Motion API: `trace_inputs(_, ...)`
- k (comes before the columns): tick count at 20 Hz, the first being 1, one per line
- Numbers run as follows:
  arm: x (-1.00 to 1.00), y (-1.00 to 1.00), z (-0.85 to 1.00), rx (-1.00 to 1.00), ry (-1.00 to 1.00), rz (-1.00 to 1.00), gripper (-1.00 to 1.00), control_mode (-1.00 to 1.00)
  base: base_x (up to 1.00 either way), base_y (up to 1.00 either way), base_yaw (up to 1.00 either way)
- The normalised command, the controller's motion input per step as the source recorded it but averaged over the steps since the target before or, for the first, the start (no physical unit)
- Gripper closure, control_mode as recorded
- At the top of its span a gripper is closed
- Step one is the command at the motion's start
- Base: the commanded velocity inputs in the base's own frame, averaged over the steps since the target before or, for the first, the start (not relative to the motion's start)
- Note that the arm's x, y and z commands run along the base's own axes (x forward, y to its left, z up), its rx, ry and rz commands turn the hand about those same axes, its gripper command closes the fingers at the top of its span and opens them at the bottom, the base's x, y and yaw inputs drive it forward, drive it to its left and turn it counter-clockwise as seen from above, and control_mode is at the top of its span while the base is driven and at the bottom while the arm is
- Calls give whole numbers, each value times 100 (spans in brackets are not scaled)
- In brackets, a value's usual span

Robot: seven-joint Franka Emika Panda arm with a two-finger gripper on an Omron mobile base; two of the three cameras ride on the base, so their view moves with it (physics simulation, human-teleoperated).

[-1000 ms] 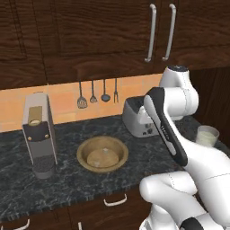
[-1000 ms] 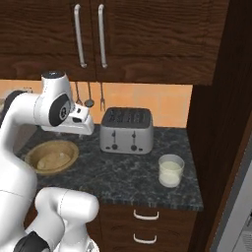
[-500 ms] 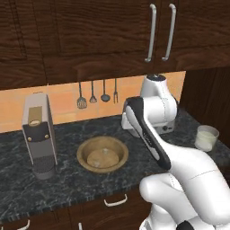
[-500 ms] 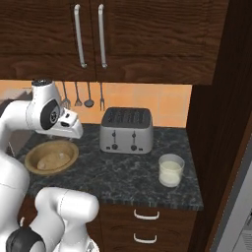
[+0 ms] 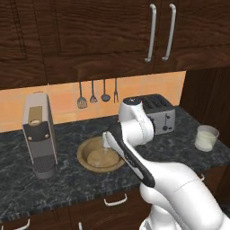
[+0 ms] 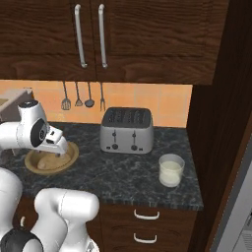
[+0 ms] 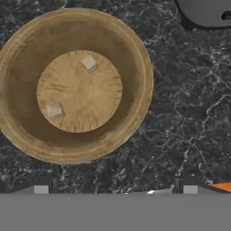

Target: Grab a lemon wedge from the fridge and one ice cube from the ice bowl, and put them in the glass of lemonade.

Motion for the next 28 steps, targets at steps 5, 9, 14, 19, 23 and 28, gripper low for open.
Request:
trace_inputs(5,28,44,-29,0,12,0,-100,-100,0,0,0)
trace_inputs(9,38,13,-17,-4,14,1,-100,-100,0,0,0)
trace_inputs(14,23,0,-15,-3,3,14,-100,-100,0,0,0)
trace_inputs(19,24,0,-33,-4,-1,20,-100,-100,0,0,0)
trace_inputs(23,39,0,-33,-3,-2,17,-100,-100,0,0,0)
trace_inputs(28,41,1,-9,-1,3,5,-100,-100,0,0,0)
